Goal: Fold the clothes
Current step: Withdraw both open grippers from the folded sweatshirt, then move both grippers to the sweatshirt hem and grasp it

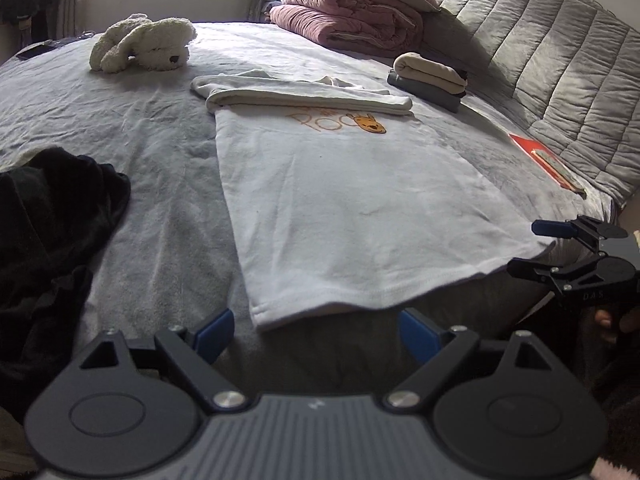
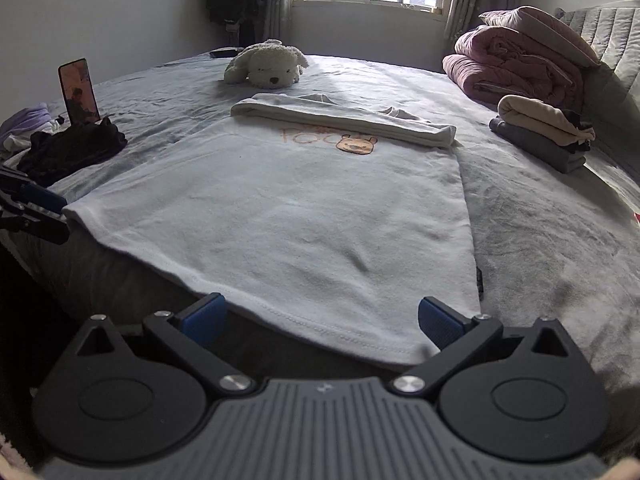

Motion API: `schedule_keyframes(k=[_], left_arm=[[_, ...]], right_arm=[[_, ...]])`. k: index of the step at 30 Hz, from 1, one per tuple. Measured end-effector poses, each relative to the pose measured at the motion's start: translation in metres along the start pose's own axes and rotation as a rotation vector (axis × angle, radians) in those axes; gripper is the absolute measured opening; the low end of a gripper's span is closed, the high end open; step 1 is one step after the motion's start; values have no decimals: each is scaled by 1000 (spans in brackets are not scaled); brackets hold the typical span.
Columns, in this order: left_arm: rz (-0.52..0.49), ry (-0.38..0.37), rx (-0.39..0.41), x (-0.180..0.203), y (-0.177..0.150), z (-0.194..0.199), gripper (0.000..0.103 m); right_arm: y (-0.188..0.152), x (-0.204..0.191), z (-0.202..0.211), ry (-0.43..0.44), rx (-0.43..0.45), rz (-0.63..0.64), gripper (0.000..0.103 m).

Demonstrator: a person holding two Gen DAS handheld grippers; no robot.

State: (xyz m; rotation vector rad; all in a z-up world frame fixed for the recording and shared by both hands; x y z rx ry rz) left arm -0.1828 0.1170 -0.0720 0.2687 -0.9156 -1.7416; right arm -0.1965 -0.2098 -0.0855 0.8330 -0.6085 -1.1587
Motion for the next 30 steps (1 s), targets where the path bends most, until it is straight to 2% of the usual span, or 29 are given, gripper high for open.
schedule_keyframes(k=[3,6,9,12,13,15,17,22,26,30], left_arm=[[93,-52,-12,-17,6,6,90],[226,-103,-16,-39,11,9,90],[387,-183,-31,-63,12,4,88],[539,-270,-67,-84,13,-8,77],[578,-304,-84,-89,14,-13,72],[638,-361,-126,-97,16,-24,71],[670,-395,-174,-102,17,-36,71],[721,-476,-237,-108,21,-53,71],[713,-513,-233,-101,22,-60,71],[659,-517,-219,-86,22,-63,63]], right_arm=[[12,27,2,23,11,-137,103],[22,54,-2,40,-37,-260,103],[25,81,-1,97,-88,-386,103],[20,116,-3,182,-176,-568,100],[17,128,-4,211,-207,-632,96],[14,139,-7,257,-239,-691,88],[11,147,-10,301,-262,-731,81],[4,167,-19,412,-322,-828,80],[-1,179,-25,495,-366,-887,83],[3,169,-28,539,-388,-824,83]])
Point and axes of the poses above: each gripper's, at about its wrist camera, not at the fingertips, and z roughly against the way its jaws point, x to its right, y to its top, the point moved 1 cm from there along -z, roughly the way its jaws point, and after that the axes turned 1 degree about x, right-handed, at the moved point
